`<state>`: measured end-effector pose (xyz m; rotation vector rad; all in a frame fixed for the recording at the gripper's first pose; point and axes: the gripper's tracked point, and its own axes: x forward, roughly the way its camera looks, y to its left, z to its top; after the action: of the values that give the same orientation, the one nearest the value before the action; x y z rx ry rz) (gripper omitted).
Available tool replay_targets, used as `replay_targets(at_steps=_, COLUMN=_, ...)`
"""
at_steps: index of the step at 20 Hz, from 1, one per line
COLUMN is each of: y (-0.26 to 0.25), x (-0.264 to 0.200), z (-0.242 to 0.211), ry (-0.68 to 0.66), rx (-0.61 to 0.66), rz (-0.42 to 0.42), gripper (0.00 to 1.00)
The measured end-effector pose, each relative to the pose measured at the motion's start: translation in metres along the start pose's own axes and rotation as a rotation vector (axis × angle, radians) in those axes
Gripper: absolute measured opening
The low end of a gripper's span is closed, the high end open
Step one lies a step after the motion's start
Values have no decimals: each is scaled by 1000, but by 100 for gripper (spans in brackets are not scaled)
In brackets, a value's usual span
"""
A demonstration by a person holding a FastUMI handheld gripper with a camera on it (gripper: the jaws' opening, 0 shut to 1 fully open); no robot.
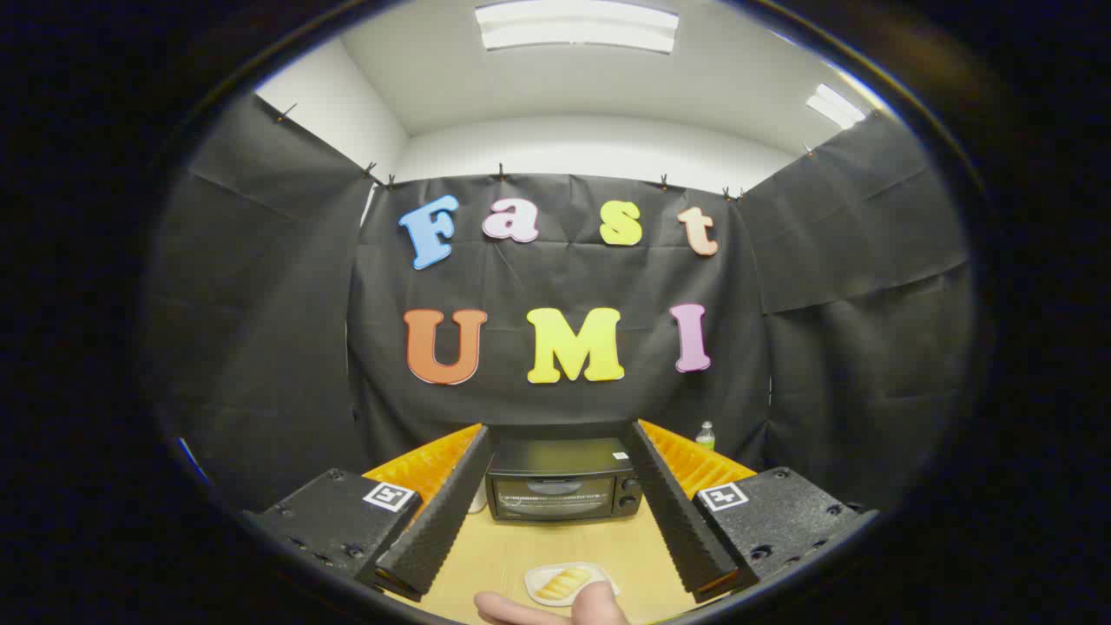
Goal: Open the toaster oven, put the food inside, and close the toaster oven door.
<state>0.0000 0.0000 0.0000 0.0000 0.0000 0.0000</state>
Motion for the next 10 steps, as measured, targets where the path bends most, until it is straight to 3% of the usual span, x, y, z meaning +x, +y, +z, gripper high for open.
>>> replay_targets(at_steps=10, y=-2, x=2, z=-1, ry=-4, rx=-1, rz=-21, gripper=100)
